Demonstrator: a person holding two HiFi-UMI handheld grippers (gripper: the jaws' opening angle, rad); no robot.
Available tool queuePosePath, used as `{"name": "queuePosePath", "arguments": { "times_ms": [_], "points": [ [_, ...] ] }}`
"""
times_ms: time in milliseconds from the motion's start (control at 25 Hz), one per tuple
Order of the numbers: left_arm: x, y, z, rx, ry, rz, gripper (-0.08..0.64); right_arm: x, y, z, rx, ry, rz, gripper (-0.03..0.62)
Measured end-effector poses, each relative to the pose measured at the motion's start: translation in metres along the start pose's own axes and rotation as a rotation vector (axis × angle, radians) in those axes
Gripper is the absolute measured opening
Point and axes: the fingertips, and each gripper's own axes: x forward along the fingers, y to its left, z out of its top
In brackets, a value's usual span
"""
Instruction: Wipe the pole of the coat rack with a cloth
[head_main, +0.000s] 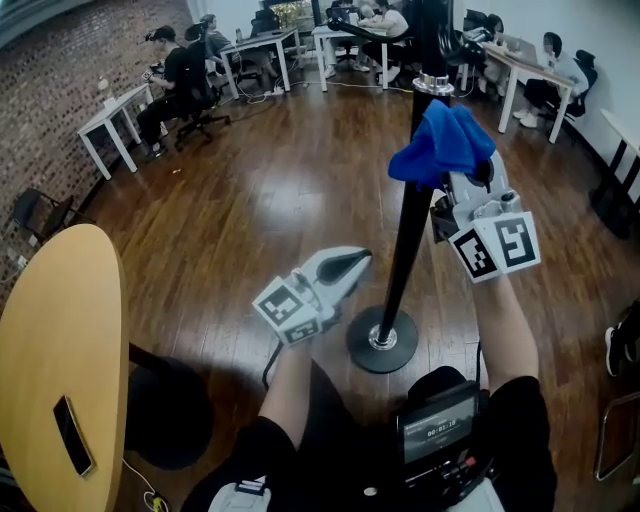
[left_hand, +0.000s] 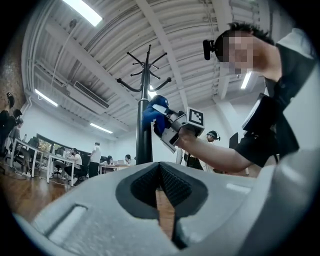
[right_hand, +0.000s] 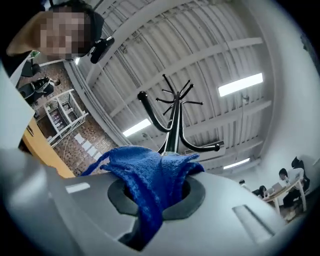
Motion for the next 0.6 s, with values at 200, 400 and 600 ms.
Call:
{"name": "queuePosePath", "arguments": {
  "times_ms": [200, 400, 600],
  "points": [
    [0.004, 0.010, -0.007, -0.002, 0.006, 0.003, -0.003, -0.024, -0.035, -0.035, 0.112, 0.015, -0.153, 0.034],
    [0.009, 0.015, -0.038, -0.038, 0.037, -0.001, -0.003, -0.107, -0.031, -0.185, 0.357, 0.287, -0.208, 0.032],
    [0.015, 0.026, -0.076, -0.089, 0.071, 0.012, -0.003, -0.227, 0.007, -0.329, 0.506, 0.576, -0.306, 0.032]
  ]
}}
